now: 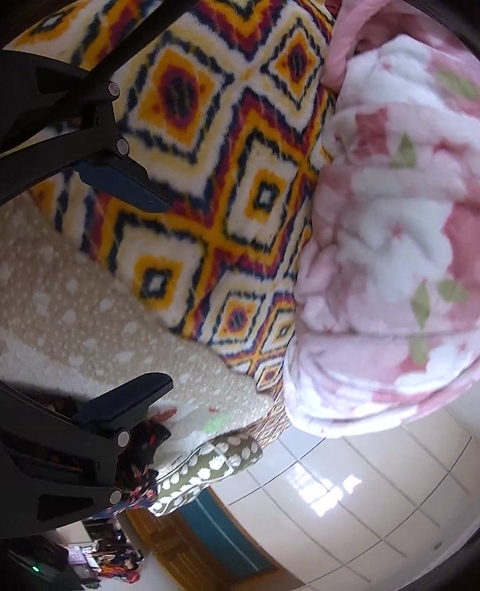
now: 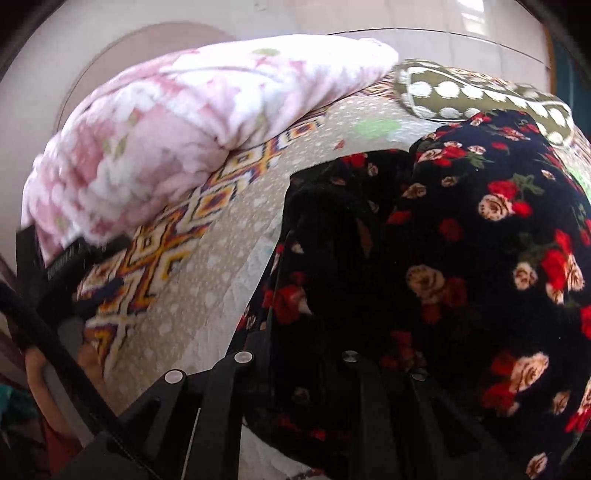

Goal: Fold large clothes

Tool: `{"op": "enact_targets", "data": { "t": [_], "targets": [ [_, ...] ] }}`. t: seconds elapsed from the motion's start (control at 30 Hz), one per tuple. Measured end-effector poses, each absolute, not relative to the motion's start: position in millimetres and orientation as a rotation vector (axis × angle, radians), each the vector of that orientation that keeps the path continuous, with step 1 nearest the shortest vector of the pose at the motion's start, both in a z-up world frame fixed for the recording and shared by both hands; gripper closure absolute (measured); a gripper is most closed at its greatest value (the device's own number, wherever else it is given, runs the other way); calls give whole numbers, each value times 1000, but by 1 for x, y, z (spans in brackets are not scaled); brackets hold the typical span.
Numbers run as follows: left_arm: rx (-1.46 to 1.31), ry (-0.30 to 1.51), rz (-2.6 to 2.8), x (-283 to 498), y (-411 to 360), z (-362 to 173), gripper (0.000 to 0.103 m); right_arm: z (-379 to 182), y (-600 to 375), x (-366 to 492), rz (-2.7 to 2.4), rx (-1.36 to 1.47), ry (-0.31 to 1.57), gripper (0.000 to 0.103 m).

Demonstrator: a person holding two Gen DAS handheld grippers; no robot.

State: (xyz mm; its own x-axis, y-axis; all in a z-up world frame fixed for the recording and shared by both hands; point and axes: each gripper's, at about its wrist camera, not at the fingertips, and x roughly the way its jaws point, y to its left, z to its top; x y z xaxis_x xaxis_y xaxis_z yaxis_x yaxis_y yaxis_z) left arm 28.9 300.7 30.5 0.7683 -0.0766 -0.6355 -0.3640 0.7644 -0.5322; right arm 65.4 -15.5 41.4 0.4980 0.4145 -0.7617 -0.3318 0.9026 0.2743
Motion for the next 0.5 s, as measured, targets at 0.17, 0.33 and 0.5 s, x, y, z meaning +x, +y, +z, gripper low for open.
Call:
{"op": "enact_targets", "data": {
  "t": [0.17, 0.33, 0.5],
  "targets": [
    [-714, 672, 41, 36, 274, 44, 16, 42, -7, 46, 475, 0, 896, 77],
    [-669, 667, -103, 40, 233, 62, 16, 73, -48, 14, 501, 85, 843, 57],
    [-558, 643, -273, 36, 177, 90, 16, 96, -118, -30, 458, 207, 804, 45]
  ]
}}
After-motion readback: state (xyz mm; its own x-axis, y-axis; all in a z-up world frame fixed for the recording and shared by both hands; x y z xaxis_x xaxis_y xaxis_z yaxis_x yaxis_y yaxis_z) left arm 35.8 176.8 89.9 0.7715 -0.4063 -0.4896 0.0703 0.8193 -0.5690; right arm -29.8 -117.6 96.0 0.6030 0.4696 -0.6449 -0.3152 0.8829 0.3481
